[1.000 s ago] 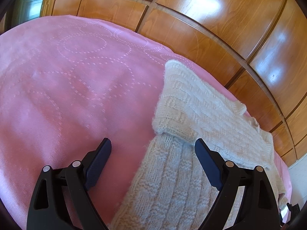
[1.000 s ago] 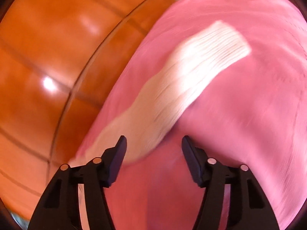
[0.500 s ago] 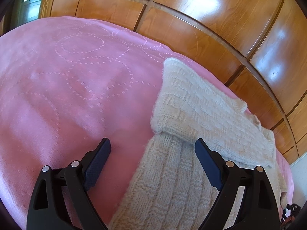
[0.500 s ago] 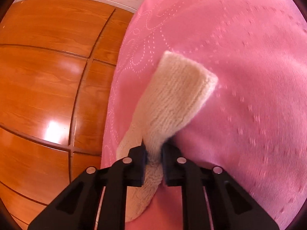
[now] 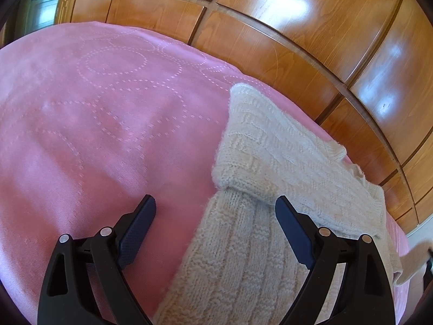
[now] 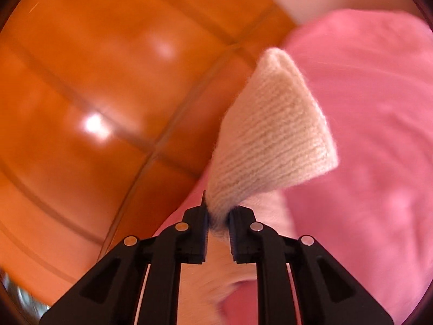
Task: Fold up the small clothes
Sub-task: 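Grasp the sleeve cuff with the right gripper, then fold the sleeve across the sweater body and open the right gripper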
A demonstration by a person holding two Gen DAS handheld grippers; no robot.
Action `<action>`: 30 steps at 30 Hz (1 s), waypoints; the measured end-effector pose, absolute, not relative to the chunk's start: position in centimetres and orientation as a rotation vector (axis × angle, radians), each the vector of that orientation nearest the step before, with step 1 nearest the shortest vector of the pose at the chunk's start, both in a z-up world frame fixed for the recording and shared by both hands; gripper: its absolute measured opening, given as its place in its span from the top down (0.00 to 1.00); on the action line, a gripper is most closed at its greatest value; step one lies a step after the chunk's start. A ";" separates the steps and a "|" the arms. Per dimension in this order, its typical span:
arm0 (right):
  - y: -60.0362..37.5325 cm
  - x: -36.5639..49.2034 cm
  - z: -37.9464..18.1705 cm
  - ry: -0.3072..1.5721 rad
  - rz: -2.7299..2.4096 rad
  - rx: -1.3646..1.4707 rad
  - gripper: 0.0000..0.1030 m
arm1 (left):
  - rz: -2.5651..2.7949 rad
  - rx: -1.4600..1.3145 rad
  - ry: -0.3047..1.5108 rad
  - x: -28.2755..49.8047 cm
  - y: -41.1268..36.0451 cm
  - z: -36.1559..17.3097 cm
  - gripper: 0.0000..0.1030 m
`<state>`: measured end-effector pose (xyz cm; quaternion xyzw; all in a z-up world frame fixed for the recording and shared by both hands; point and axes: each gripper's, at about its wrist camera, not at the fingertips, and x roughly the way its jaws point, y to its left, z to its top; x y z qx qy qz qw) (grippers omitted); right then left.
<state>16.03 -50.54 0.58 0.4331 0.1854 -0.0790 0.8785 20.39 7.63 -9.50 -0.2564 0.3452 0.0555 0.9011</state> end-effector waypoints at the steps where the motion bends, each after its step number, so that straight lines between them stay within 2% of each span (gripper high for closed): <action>1: -48.4 17.0 1.3 0.396 -0.121 0.860 0.89 | 0.114 -0.531 0.714 20.4 7.7 -9.5 0.14; 9: -34.4 22.1 1.4 0.530 0.117 0.544 0.89 | 0.110 -0.537 0.709 20.2 7.8 -9.5 0.14; 12: -30.9 22.7 -0.1 0.606 0.143 0.397 0.80 | 0.110 -0.538 0.709 20.1 7.8 -9.5 0.14; 13: -29.6 22.8 -1.0 0.634 0.129 0.304 0.60 | 0.110 -0.538 0.709 20.1 7.8 -9.5 0.14; 14: -28.7 22.8 -1.7 0.648 0.118 0.235 0.35 | 0.111 -0.538 0.708 20.1 7.8 -9.5 0.14; 16: -27.3 21.7 -2.4 0.651 0.108 0.152 0.24 | 0.111 -0.538 0.708 20.1 7.8 -9.5 0.14; 19: -28.4 20.0 -3.7 0.611 -0.017 0.162 0.02 | 0.113 -0.536 0.709 20.1 7.8 -9.5 0.14; 26: -36.4 17.6 -6.6 0.586 -0.359 0.540 0.02 | 0.129 -0.522 0.743 20.5 7.3 -8.8 0.14; 30: -39.5 17.1 -8.5 0.593 -0.368 0.704 0.02 | 0.011 -0.547 0.749 20.3 5.6 -5.9 0.22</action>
